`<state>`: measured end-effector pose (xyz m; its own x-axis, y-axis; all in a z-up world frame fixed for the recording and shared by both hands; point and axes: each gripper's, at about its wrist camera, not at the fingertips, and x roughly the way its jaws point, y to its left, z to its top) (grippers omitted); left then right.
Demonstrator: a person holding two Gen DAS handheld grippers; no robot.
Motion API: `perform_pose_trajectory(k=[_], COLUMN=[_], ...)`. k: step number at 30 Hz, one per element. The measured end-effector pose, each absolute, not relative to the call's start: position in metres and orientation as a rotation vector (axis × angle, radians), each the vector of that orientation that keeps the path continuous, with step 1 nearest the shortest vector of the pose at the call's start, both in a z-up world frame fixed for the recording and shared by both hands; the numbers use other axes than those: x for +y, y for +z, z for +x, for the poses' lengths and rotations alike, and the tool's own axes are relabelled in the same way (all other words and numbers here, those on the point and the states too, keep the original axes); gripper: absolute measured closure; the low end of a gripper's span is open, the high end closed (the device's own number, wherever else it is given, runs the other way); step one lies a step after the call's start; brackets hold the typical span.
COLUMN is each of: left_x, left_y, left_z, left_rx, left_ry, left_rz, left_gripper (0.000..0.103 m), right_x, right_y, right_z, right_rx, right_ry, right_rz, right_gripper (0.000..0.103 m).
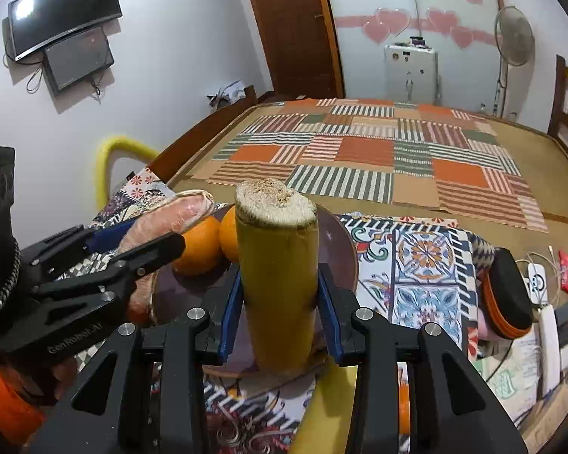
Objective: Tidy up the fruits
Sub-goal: 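Lower the pomelo segment and bamboo shoot onto the plate and release both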
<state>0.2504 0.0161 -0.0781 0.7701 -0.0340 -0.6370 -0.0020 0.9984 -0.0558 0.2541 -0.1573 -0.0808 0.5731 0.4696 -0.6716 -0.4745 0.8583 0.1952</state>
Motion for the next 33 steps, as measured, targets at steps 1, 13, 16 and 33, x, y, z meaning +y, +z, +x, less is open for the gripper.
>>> perform_pose_trajectory(k=[1, 13, 16, 33], left_x=[0.017, 0.012, 0.008, 0.020], left_y=[-0.079, -0.078, -0.076, -0.077], left_z=[0.255, 0.277, 0.276, 0.257], left_rx=[0.696, 0.699, 0.700, 0.724], left_ry=[-0.011, 0.002, -0.012, -0.038], left_rz=[-0.059, -0.031, -0.009, -0.038], left_gripper=[0.056, 0.057, 0.057, 0.057], right_x=[-0.155, -0.139, -0.140, -0.143], right_y=[-0.081, -0.090, -0.093, -0.077], right_z=[0.256, 0.279, 0.283, 0.261], right_rx=[0.789, 0.853, 0.873, 0.819], right_ry=[0.549, 0.509, 0.511, 0.472], right_rz=[-0.014, -0.091, -0.073, -0.135], right_gripper=[0.069, 0.069, 0.069, 0.066])
